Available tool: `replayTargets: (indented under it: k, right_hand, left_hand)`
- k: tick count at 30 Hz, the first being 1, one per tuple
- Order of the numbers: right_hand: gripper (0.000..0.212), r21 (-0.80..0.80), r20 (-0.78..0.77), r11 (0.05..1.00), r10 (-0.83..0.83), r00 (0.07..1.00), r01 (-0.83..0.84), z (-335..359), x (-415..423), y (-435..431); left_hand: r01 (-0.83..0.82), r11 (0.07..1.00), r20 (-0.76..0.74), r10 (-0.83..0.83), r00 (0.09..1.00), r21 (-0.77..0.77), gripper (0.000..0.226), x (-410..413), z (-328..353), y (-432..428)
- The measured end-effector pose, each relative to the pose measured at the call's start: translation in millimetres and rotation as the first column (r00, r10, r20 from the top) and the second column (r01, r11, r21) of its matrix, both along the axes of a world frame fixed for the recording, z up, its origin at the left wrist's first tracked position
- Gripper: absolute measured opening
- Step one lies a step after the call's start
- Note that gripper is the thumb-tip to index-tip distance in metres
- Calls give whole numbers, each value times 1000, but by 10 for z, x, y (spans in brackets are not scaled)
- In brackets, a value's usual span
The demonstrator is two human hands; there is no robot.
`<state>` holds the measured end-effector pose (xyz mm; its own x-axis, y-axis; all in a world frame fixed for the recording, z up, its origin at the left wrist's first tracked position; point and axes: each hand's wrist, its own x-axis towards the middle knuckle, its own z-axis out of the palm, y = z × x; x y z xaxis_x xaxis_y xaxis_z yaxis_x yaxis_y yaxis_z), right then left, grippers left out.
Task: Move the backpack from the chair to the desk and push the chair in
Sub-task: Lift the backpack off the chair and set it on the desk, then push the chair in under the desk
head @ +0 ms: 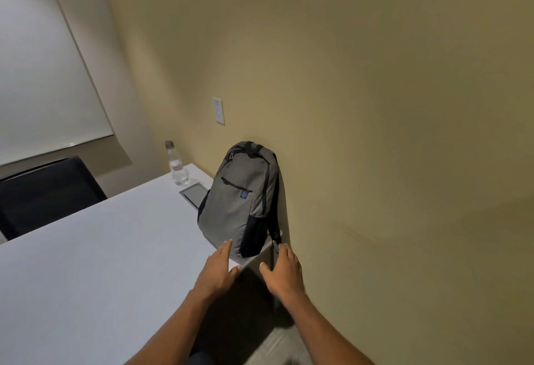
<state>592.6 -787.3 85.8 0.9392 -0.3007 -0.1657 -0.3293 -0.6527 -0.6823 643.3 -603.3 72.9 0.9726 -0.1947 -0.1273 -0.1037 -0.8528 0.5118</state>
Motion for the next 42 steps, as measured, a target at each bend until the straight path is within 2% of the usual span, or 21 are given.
replayTargets:
  k: [10, 18, 22, 29, 34, 42]
  right_hand:
    - [84, -13, 3, 989, 147, 989, -147, -261, -970, 769]
    - [77, 4, 70, 977, 212, 975, -213, -263, -1942, 2029]
    - [76, -54, 137, 963, 269, 953, -264, -172, -2446, 2710]
    - [71, -159, 197, 959, 263, 944, -234, 84, -3396, 3722]
    - [72, -300, 168, 925, 291, 942, -233, 225, -3966, 4239]
    - [78, -398, 28, 839, 416, 909, -372, 89, -4578, 4729]
  left_hand:
    - [107, 990, 36, -110, 993, 87, 75, -1030, -294, 522]
    - [166, 982, 99, -175, 980, 88, 71, -1912, -158, 1759]
    - [208, 977, 142, -212, 967, 41, 69, -2364, -37, 2497]
    - [288, 957, 242, -285, 928, 24, 61, -3212, 160, 3591]
    - [319, 948, 272, -312, 910, 21, 56, -3784, 267, 4214]
    - [287, 952, 166, -301, 939, 106, 65, -4515, 118, 4932]
